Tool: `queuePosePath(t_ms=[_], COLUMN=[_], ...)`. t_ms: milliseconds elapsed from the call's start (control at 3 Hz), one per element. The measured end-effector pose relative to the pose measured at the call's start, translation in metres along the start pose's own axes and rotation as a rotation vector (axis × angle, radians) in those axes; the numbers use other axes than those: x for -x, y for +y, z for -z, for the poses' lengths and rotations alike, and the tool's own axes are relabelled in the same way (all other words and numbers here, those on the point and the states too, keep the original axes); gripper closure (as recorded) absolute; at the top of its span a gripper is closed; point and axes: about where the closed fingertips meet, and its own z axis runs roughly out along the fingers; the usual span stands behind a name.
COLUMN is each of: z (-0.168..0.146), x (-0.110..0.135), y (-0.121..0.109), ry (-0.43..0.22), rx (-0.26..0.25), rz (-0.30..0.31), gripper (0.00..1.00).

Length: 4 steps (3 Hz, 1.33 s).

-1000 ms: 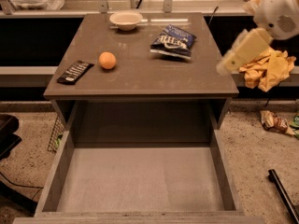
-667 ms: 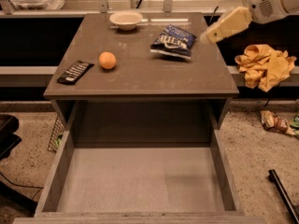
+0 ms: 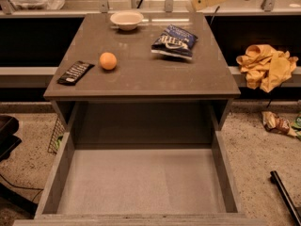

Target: Place blue chip bag into top drawer

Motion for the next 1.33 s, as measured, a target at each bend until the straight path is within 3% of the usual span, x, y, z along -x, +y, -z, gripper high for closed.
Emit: queuePosePath(t_ms=[333,667,1000,1333], z=[-0.01,-0.073,-0.129,-0.178], x=[-0.006,-0.03,-0.058,-0.091], y=[-0.002,-0.027,-0.058,-0.074], ry=[0.014,0.038,0.079,0.158], rx=[0.0,-0.049,-0.126,-0.15], rz=[-0.008,-0.095,-0.133,-0.176], gripper=[0.0,0.0,0.0,0.0])
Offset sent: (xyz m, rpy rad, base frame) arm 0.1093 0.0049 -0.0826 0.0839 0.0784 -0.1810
